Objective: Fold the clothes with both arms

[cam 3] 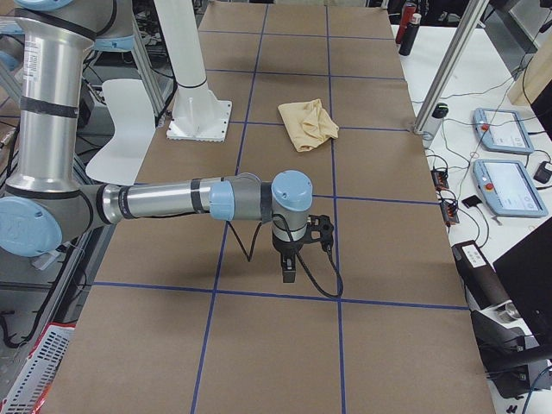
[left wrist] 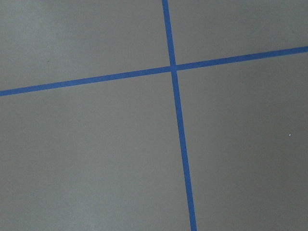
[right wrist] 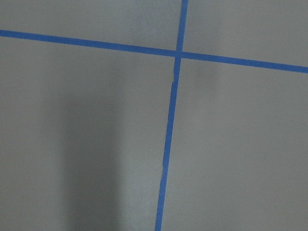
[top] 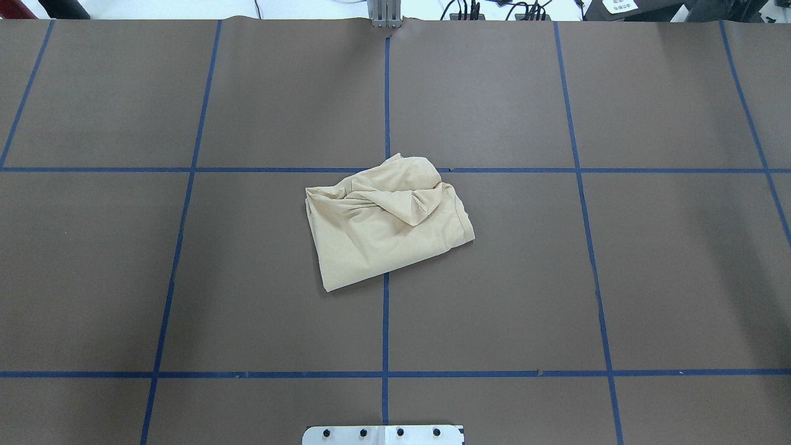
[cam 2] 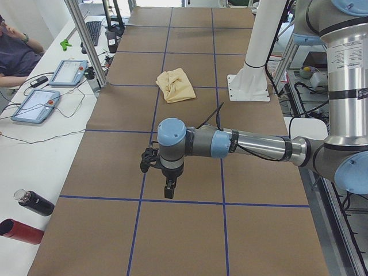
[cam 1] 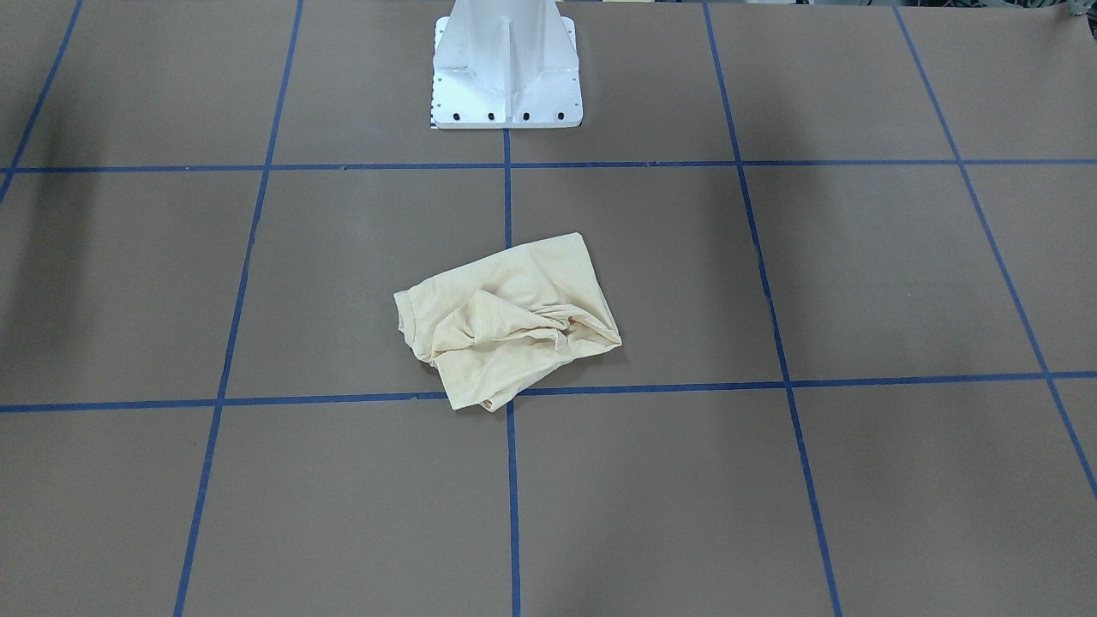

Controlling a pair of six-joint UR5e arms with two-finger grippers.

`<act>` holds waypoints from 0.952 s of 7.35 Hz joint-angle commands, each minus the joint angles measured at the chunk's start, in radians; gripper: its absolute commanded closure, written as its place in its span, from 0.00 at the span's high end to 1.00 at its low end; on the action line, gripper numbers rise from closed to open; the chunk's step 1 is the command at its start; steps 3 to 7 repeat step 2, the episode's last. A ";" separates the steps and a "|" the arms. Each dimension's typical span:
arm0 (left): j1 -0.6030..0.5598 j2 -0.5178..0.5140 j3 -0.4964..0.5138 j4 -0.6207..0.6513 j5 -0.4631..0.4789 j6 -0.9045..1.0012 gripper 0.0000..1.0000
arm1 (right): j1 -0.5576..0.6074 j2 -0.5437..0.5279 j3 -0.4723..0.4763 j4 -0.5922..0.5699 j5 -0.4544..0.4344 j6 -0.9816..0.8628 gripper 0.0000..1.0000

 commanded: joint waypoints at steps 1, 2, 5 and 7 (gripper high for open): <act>0.000 0.002 -0.001 0.000 0.000 -0.002 1.00 | 0.000 -0.001 0.000 0.000 0.000 0.000 1.00; 0.000 0.001 -0.007 -0.005 0.000 -0.002 1.00 | 0.002 -0.002 -0.001 0.000 0.000 0.000 1.00; 0.000 0.001 -0.007 -0.005 0.000 -0.002 1.00 | 0.002 -0.002 -0.001 0.000 0.000 0.000 1.00; 0.000 0.001 -0.007 -0.005 0.000 -0.002 1.00 | 0.002 -0.002 -0.001 0.000 0.000 0.000 1.00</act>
